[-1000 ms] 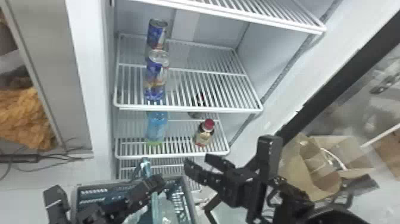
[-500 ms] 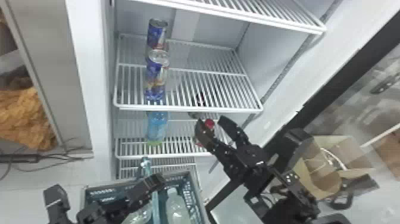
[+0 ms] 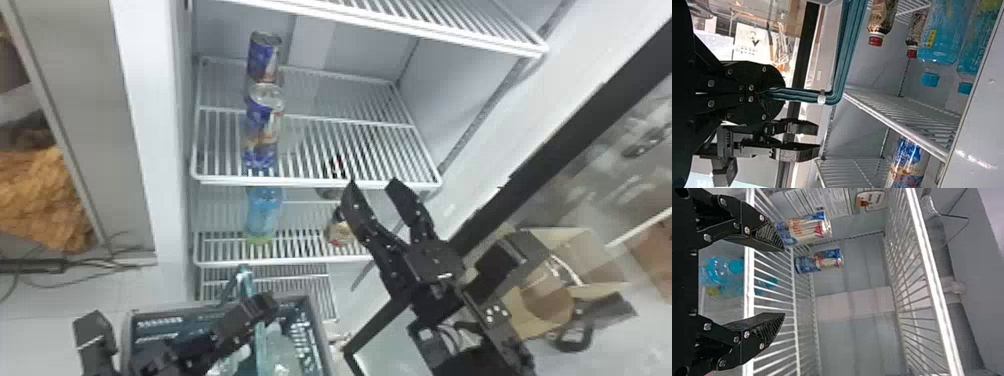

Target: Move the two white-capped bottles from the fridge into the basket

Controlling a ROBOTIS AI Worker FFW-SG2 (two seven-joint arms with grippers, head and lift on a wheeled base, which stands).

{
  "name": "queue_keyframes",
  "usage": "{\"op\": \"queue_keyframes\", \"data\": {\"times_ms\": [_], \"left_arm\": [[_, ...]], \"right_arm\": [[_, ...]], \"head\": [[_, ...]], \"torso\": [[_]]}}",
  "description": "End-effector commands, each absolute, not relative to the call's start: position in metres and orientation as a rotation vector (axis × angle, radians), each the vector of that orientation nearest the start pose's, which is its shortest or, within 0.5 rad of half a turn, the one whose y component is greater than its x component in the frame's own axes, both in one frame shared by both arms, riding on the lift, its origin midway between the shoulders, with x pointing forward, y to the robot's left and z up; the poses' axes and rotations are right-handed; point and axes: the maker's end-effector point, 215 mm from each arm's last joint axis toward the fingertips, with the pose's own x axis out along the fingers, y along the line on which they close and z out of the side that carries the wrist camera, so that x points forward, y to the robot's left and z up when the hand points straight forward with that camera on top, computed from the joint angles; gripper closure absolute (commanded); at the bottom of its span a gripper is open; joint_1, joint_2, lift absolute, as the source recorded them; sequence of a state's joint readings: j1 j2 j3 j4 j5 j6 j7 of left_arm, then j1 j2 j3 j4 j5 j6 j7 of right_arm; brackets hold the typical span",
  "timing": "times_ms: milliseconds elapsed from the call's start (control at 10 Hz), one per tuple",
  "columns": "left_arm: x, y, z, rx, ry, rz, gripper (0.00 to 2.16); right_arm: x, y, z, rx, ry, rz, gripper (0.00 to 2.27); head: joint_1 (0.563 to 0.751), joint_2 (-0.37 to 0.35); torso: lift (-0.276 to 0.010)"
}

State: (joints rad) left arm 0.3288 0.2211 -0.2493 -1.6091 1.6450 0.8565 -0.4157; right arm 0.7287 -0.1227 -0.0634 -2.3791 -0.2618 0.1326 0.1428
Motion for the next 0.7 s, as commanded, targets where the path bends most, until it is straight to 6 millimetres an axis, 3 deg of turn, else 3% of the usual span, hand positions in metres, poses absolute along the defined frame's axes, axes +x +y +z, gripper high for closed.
{"op": "queue_keyframes", "data": {"times_ms": [0,400,600], "left_arm": [[0.297,-0.036,-0.406,-1.668,0.864,-0.885,1.17],[0.296,-0.036,-0.407,-1.671,0.866,-0.881,1.17],[0.296,-0.036,-0.408,-1.671,0.864,-0.879,1.17]], "right_arm": [[0.381,-0.217,-0.279,0.112,0.046,0.171,0.51],[0.369,-0.244,-0.280,0.052,0.048,0.096,0.49],[0.369,-0.243,-0.280,0.053,0.046,0.095,0.47]], "head": [[0.695,-0.350],[0.695,-0.350],[0.695,-0.350]], "torso": [[0.000],[0.000],[0.000]]}}
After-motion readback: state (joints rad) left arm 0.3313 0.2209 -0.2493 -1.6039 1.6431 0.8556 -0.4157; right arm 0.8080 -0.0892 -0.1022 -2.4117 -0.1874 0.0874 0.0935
